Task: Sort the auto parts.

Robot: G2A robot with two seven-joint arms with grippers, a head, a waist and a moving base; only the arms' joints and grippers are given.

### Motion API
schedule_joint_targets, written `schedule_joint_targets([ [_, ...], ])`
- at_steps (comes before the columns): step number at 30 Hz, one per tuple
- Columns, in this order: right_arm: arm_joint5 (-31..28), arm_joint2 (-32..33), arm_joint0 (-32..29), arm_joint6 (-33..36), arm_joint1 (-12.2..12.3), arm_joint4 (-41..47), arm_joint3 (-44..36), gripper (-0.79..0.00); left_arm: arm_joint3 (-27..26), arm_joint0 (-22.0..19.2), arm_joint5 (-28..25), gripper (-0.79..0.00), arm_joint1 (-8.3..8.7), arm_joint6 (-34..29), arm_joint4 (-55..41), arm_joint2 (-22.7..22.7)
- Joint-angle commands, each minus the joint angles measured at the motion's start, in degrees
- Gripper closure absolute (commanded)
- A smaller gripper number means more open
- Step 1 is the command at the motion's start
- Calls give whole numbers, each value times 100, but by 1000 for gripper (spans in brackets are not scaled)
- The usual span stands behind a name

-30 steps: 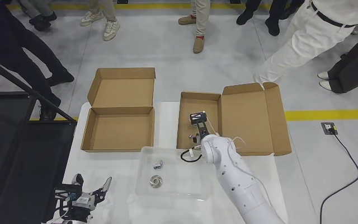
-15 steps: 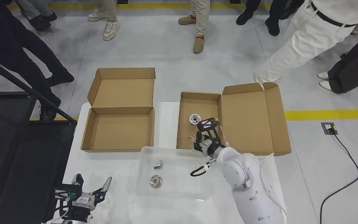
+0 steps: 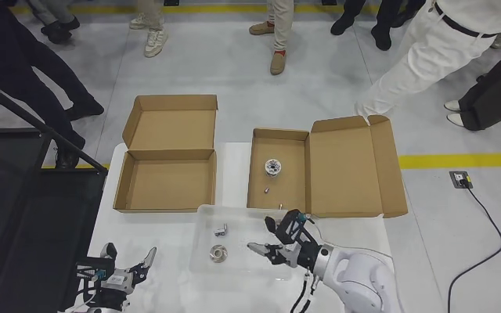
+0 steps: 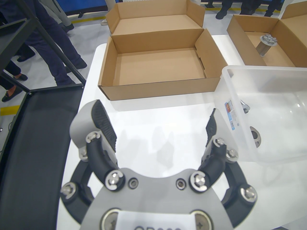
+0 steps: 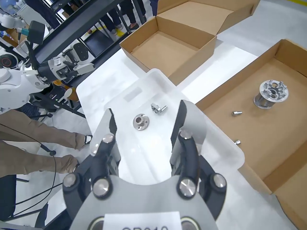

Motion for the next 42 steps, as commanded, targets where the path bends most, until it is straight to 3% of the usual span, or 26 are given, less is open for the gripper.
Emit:
schedule_joint_targets([
  [1,9,0,7,-5,-2,0,9,-785,0,0,0,-785,0,0,0,0],
  [7,9,0,7,-5,-2,0,9,-785,0,0,0,-785,0,0,0,0],
  [11,-68,-11,-156,-343,28,-48,-10,-785,-190,-105,-454,-785,40,-56,419,-27],
  [18,-611,-169,-711,-1467,136,-925,-559,-785,-674,-441,-2107,-785,163,-589,500,-266],
  [24,-1585,-326,-1012,-2456,264,-1712,-911,-785,-1057,-1139,-3783,-785,325,-1524,596,-484],
  [28,-1630,-343,-1242,-3103,335,-2318,-1173,-785,-1026,-1737,-4799,-785,426,-2196,605,-337],
  [32,-1400,-296,-1468,-3398,392,-2664,-1166,-785,-773,-2388,-5098,-785,469,-2726,521,70],
  [42,-1400,-296,-1468,-3398,392,-2664,-1166,-785,-753,-2427,-5043,-785,466,-2757,484,105],
])
